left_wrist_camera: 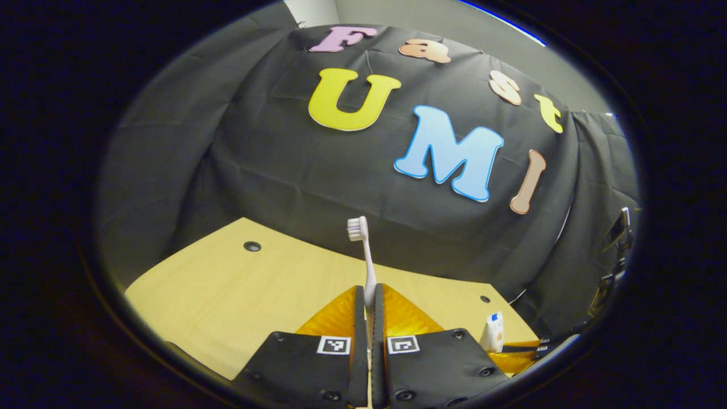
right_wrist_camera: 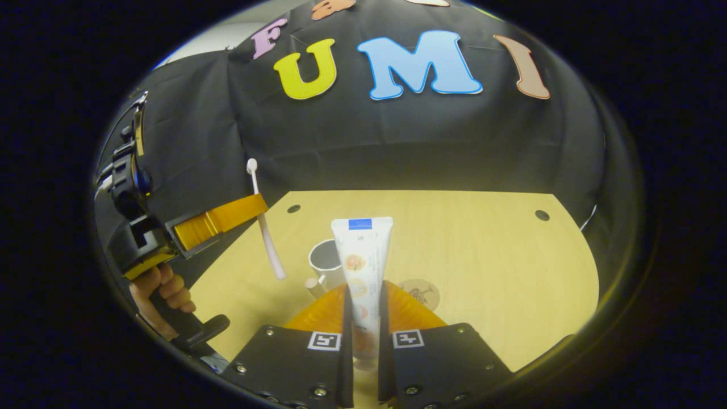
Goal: Put the toothbrush and toothpaste on the desktop into the cup, then pick up the cup and place it on the coaster on the desktop.
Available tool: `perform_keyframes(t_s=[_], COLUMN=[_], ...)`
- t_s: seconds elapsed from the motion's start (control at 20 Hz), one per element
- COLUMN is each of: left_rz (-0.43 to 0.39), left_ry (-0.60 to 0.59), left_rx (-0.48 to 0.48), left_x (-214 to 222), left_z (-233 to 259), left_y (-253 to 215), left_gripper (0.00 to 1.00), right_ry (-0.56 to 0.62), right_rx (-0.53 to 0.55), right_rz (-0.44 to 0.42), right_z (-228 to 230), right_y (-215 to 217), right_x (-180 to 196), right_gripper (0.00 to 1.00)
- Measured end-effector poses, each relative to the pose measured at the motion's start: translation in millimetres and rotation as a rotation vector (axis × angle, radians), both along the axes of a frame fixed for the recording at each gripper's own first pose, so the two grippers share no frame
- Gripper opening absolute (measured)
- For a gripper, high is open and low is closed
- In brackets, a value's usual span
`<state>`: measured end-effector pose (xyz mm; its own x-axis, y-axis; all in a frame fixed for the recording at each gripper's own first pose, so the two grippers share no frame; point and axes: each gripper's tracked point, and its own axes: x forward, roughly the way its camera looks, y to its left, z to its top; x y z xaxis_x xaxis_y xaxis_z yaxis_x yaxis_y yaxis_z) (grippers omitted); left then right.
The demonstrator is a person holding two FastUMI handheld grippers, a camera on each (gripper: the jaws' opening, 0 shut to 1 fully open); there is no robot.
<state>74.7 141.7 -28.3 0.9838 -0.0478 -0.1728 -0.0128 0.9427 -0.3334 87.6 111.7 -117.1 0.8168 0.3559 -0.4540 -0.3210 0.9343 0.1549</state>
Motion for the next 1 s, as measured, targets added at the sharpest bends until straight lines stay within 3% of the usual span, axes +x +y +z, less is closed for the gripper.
perform_keyframes(t_s=[0.25,0.45,0.75,0.8,0.9,1.0], left_rz=[0.017,0.023,0.004,-0.01,-0.027,-0.034], left_ry=[-0.07,-0.028,0.053,0.069,0.099,0.117], left_rx=[-0.034,-0.044,0.03,0.031,0.042,0.051], left_x=[41.5,71.1,89.1,88.1,83.9,80.8], left_z=[-2.2,-37.0,-86.7,-94.0,-105.1,-108.6], left_y=[5.0,3.8,-2.7,-5.6,-10.0,-11.2], left_gripper=[0.09,0.09,0.09,0.15,0.16,0.1], right_ry=[0.022,0.029,0.041,0.039,0.033,0.025], right_rx=[-0.011,-0.019,0.001,0.003,0.011,0.019], right_rz=[-0.03,-0.047,-0.051,-0.051,-0.05,-0.046], right_z=[-1.8,-2.5,-3.3,-2.0,2.1,7.5], right_y=[-9.2,-16.1,-12.9,-11.2,-8.1,-4.2], right_x=[3.6,7.2,16.0,18.3,25.0,30.1], right_gripper=[0.18,0.18,0.18,0.18,0.18,0.18])
